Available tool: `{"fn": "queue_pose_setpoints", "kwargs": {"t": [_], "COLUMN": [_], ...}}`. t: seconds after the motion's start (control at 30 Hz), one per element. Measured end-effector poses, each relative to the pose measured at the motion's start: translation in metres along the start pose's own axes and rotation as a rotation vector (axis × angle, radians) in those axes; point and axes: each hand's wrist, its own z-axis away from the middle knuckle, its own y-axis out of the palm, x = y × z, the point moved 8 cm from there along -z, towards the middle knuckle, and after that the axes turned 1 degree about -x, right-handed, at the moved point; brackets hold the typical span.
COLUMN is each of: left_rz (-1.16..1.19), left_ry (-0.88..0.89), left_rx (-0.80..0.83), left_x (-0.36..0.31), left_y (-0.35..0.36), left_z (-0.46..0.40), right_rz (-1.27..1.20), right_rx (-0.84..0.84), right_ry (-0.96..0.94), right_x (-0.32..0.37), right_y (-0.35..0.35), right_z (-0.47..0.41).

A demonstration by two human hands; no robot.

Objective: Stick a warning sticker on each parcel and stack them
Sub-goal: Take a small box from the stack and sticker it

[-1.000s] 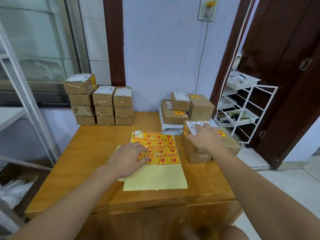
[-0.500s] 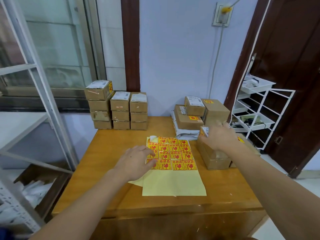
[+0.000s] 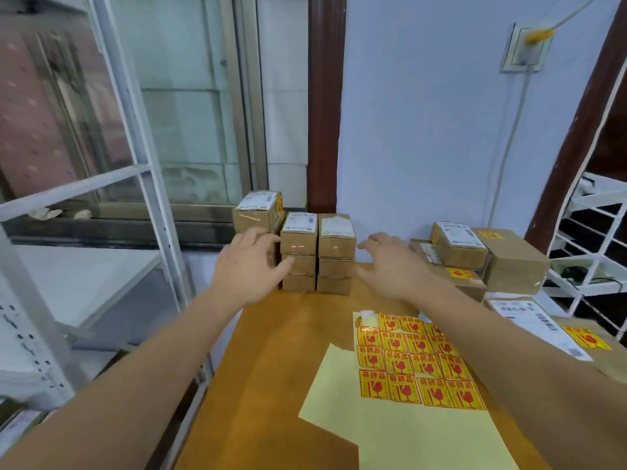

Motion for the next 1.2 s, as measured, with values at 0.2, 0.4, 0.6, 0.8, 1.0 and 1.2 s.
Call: {"fn": "queue_pose_setpoints", "kwargs": {"t": [0.2,0.4,0.6,0.8,1.0,1.2], "left_rz": [-0.009,0.010,-0.091,-0.189,-0.290,-0.349], "left_ry": [-0.159,-0.256,-0.290,-0.281,-0.224,-0.107], "left_rx": [-0.070,0.047,0.276,0.234,0.158,0.045], "left_x": [0.048,0.058,0.064,0.055,0.028,0.008], "left_y": [-0.027,-0.010,0.033,0.040,0.023,-0.013], "left_z": [-0.085,-0.155,-0.180,-0.181,-0.169,-0.135], "right_rz": [-0.107,-0.233,-0.246,-0.306,-0.316,-0.322], "right_rx": [-0.059,-0.119,-0.126,-0.168,-0.201,-0.192], "right_ry": [-0.082,-0.137,-0.165,-0.136,-0.095,-0.034], "right_x": [0.042,0.053,0.045,0.029,0.022,0.012], "right_y": [0.011,0.021,0.036,0.037,0.027,0.015], "right_z": [-0.056,-0.092,-0.100,-0.101,-0.095,-0.091]}}
